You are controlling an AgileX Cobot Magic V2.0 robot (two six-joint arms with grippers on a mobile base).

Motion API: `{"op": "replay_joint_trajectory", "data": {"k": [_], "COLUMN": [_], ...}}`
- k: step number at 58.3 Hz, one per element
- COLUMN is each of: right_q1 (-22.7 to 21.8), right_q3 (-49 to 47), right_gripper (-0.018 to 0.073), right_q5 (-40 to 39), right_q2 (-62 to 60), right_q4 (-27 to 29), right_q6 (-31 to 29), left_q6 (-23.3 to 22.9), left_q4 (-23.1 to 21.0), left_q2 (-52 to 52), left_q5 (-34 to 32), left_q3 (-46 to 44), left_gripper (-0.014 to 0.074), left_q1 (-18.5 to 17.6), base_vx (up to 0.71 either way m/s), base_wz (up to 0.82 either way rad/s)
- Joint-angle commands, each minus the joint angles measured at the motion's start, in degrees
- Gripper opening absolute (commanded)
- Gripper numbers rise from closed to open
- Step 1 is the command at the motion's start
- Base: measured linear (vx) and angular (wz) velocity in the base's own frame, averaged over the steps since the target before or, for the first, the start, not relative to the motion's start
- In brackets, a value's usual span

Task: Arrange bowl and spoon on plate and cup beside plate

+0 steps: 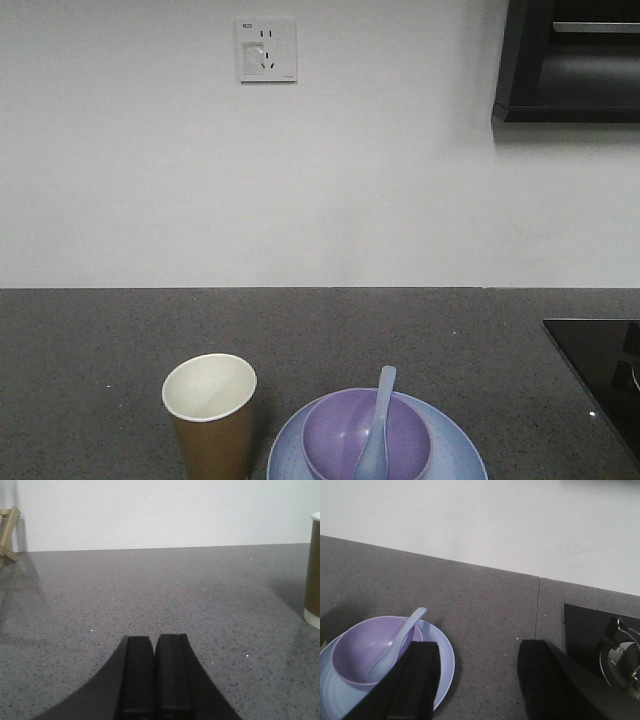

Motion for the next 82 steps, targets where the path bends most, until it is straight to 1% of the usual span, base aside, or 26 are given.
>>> {"op": "replay_joint_trajectory", "data": {"k": [1, 6, 9, 12, 15, 19, 23, 28, 32, 33, 34, 35, 38, 43, 82], "right_q1": [-0.33, -0.33, -0.33, -0.33, -0.33, -0.46, -1.43, -3.74, -5.39, -5.67, -5.99, -6.10, -6.40, -6.32, -6.32], "right_q3": [1.10, 8.16, 13.23, 18.67, 25.08, 32.54, 40.78, 49.24, 54.06, 54.35, 53.91, 53.71, 53.87, 53.79, 53.79], "right_gripper": [0.0400, 0.0351, 0.0307, 0.0242, 0.0175, 0.0076, -0.0010, -0.0015, -0.0015, -0.0014, -0.0013, -0.0013, -0.0013, -0.0012, -0.0012], "right_q5": [-7.29, -15.18, -20.52, -26.57, -30.84, -35.13, -38.27, -42.43, -44.86, -43.88, -40.31, -38.85, -36.76, -36.22, -35.47], "right_q2": [-1.72, -5.44, -8.02, -10.68, -13.82, -17.36, -21.14, -27.79, -33.11, -34.42, -36.39, -37.69, -41.16, -39.46, -39.40], "right_q4": [-0.99, -6.43, -9.56, -12.21, -15.23, -17.32, -17.58, -17.33, -17.38, -17.38, -17.38, -17.45, -17.78, -17.87, -17.73], "right_q6": [0.52, 5.65, 9.87, 13.12, 15.05, 15.30, 14.98, 15.05, 15.05, 15.05, 15.14, 15.07, 14.55, 14.55, 14.75], "left_q6": [-0.05, -0.05, -0.05, -0.05, -0.05, -0.05, -0.05, -0.05, -0.05, -0.05, -0.05, -0.05, -0.05, -0.05, -0.05], "left_q4": [-0.49, -0.49, -0.49, -0.49, -0.49, -0.49, -0.49, -0.49, -0.49, -0.49, -0.49, -0.49, -0.49, -0.49, -0.49], "left_q2": [-0.72, -0.72, -0.72, -0.72, -0.72, -0.72, -0.72, -0.72, -0.72, -0.72, -0.72, -0.72, -0.71, -0.83, -0.77], "left_q5": [-4.44, -4.44, -4.44, -4.44, -4.44, -4.44, -4.44, -4.44, -4.44, -4.44, -4.44, -4.44, -4.44, -4.26, -4.20], "left_q3": [1.55, 1.55, 1.55, 1.55, 1.55, 1.55, 1.55, 1.55, 1.55, 1.55, 1.55, 1.55, 1.49, 1.50, 1.50], "left_gripper": [-0.0006, -0.0006, -0.0006, -0.0006, -0.0006, -0.0006, -0.0006, -0.0006, -0.0006, -0.0006, -0.0006, -0.0006, -0.0006, -0.0006, -0.0006], "left_q1": [0.09, 0.09, 0.09, 0.09, 0.09, 0.09, 0.09, 0.09, 0.09, 0.09, 0.09, 0.09, 0.09, 0.09, 0.09], "base_vx": [0.00, 0.00, 0.00, 0.00, 0.00, 0.00, 0.00, 0.00, 0.00, 0.00, 0.00, 0.00, 0.00, 0.00, 0.00], "base_wz": [0.00, 0.00, 0.00, 0.00, 0.00, 0.00, 0.00, 0.00, 0.00, 0.00, 0.00, 0.00, 0.00, 0.00, 0.00]}}
